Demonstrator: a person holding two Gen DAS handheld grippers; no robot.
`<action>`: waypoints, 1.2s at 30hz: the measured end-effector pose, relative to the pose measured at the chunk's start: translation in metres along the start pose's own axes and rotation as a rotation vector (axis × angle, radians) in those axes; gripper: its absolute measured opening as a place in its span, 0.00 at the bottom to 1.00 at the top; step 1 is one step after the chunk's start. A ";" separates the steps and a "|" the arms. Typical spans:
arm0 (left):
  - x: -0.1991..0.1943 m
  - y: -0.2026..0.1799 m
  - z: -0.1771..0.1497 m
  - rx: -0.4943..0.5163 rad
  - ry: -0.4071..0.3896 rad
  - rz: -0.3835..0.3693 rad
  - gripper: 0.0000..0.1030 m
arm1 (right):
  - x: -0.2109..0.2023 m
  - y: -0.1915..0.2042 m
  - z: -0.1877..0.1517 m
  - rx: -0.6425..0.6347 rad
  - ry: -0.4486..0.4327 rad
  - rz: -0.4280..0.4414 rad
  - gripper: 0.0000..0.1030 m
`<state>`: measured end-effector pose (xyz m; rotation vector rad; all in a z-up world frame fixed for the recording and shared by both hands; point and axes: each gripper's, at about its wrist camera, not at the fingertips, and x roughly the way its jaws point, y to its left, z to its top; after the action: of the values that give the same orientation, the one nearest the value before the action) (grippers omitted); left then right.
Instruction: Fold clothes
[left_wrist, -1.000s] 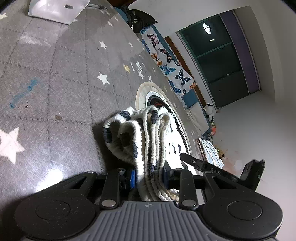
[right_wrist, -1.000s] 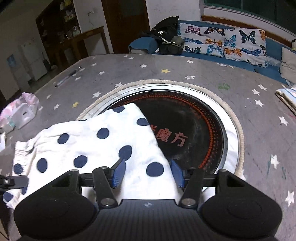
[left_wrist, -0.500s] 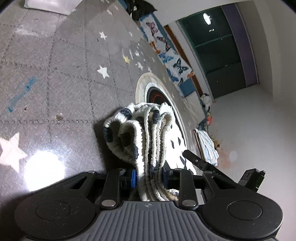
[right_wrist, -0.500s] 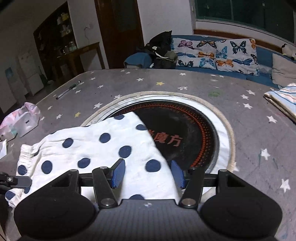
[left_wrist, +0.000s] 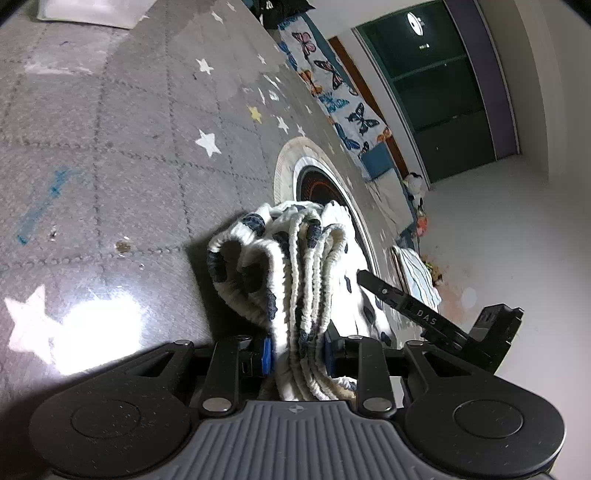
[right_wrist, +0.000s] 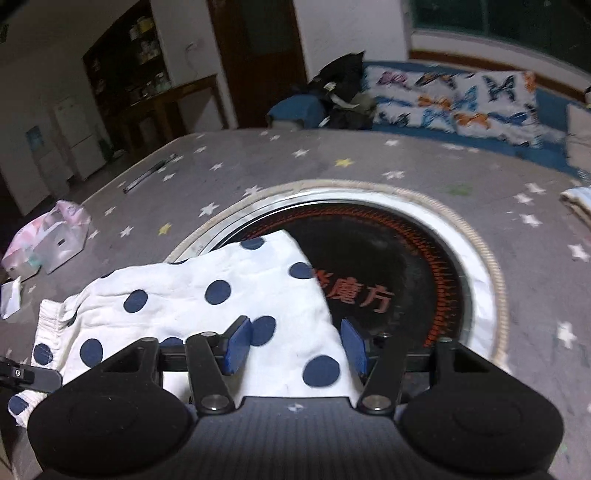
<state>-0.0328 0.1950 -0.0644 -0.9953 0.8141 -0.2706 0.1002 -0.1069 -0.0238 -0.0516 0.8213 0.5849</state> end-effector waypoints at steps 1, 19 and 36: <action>-0.001 0.000 -0.001 0.000 -0.006 0.003 0.28 | 0.004 0.000 0.001 -0.007 0.013 0.012 0.50; -0.009 -0.021 -0.008 0.081 -0.056 0.118 0.28 | 0.002 -0.027 -0.008 0.106 -0.009 0.121 0.21; 0.065 -0.137 -0.011 0.350 0.037 0.146 0.27 | -0.119 -0.077 -0.023 0.134 -0.232 -0.054 0.06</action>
<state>0.0240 0.0778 0.0148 -0.6023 0.8344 -0.2945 0.0607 -0.2341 0.0307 0.1147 0.6301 0.4737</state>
